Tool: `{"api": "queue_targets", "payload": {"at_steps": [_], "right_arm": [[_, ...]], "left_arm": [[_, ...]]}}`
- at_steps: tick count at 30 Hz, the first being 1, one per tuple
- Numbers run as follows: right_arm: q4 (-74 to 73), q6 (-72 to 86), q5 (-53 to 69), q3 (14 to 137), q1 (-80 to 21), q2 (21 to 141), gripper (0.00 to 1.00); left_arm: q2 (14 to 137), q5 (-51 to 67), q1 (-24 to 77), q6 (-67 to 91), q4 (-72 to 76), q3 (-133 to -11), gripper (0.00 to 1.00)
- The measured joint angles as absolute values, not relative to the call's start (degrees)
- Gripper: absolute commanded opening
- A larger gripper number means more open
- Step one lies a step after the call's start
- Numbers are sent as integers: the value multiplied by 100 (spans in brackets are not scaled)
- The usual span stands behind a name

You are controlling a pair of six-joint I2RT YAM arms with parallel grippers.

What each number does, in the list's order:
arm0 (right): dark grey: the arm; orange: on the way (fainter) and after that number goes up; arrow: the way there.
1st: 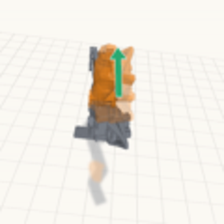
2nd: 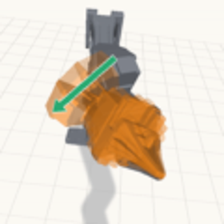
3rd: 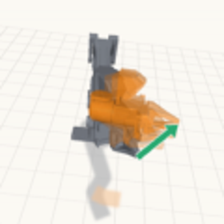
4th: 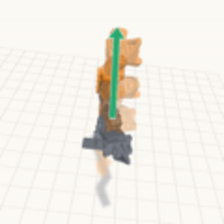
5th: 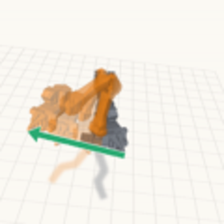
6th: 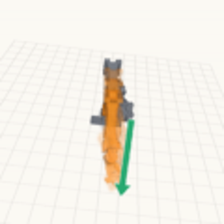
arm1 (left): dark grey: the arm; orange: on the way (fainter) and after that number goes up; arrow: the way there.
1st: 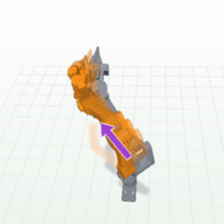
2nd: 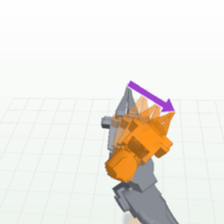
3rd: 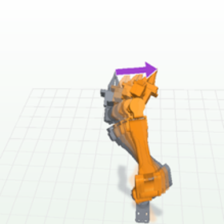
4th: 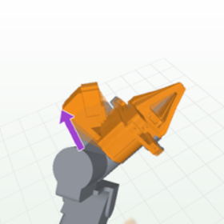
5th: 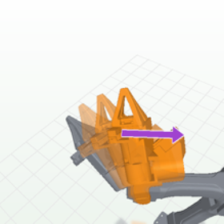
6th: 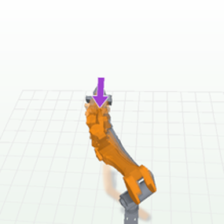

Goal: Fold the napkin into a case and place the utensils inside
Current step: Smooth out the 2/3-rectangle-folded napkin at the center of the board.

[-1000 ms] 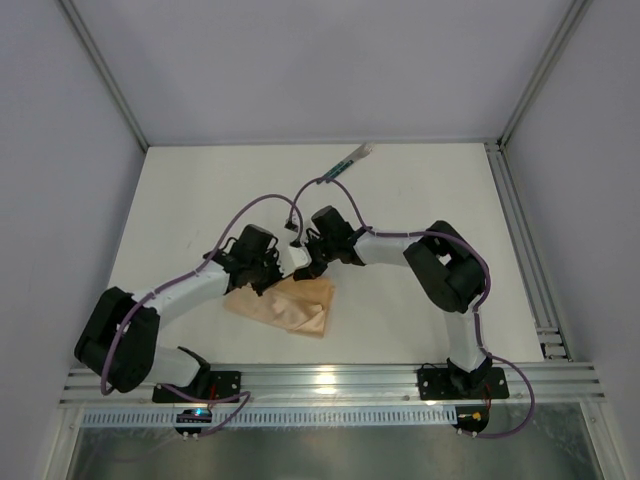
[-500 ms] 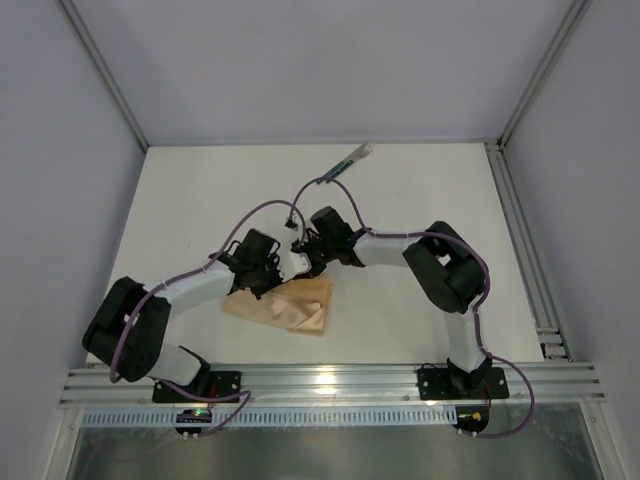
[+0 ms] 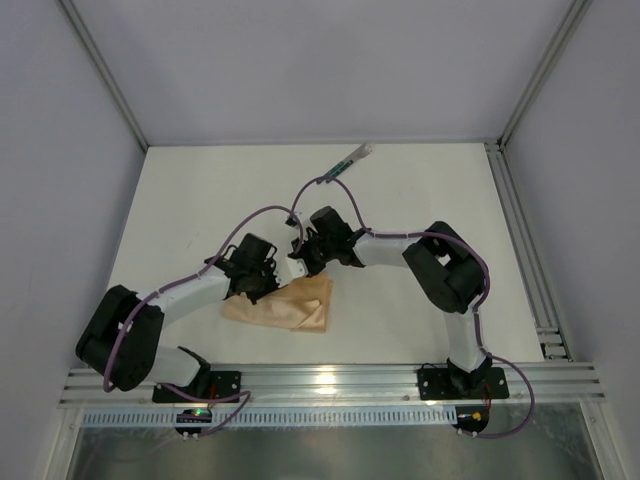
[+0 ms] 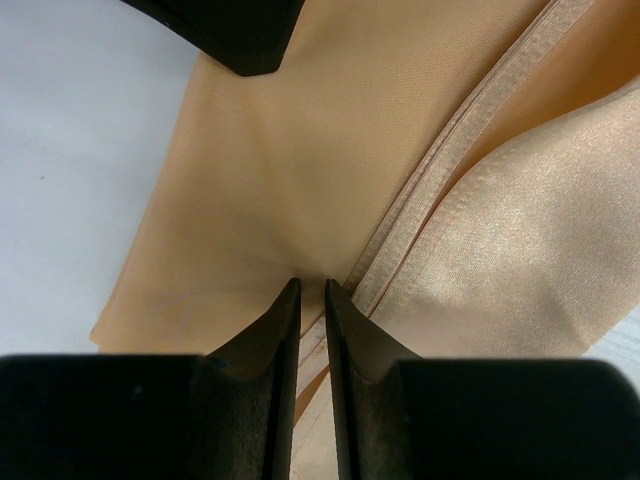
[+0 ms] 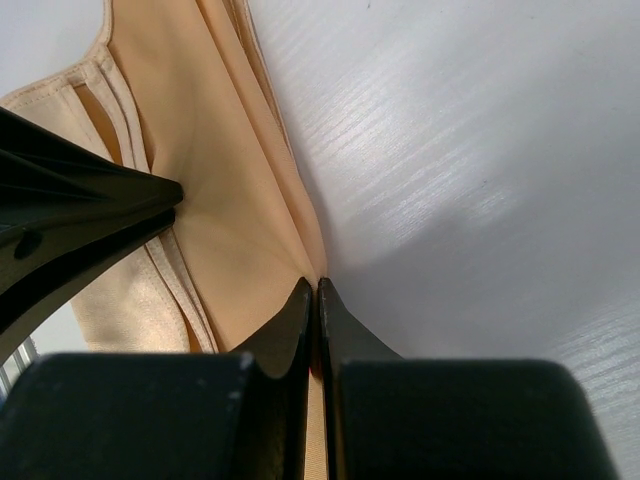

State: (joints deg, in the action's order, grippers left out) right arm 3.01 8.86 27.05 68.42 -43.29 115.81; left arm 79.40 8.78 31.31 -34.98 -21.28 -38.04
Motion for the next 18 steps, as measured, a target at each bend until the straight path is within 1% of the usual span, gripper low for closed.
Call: {"api": "queue_targets", "payload": {"at_steps": [4, 5, 6, 9, 11, 12, 15, 18], "right_arm": [[301, 902, 2696, 6842, -4329, 11581, 4], [301, 904, 2694, 6842, -4329, 11581, 5], [301, 904, 2694, 6842, -4329, 11581, 9], [303, 930, 2661, 6842, -4327, 11581, 28], [329, 926, 2655, 6842, -4327, 11577, 35], [349, 923, 2644, 6842, -4324, 11568, 41], [266, 878, 2530, 6842, -4311, 11459, 51], [32, 770, 2379, 6845, -4298, 11275, 53]], "left_arm": [[7940, 878, 3131, -3496, -2126, -3802, 18], [7940, 878, 3131, -3496, -2126, -3802, 18], [7940, 878, 3131, -3494, -2123, -3802, 18], [7940, 873, 3131, -3489, -2117, -3802, 19], [7940, 862, 3131, -3474, -2119, -3802, 19], [7940, 858, 3131, -3468, -2117, -3802, 19], [7940, 854, 3131, -3450, -2112, -3802, 20], [7935, 847, 3131, -3437, -2108, -3802, 22]]}}
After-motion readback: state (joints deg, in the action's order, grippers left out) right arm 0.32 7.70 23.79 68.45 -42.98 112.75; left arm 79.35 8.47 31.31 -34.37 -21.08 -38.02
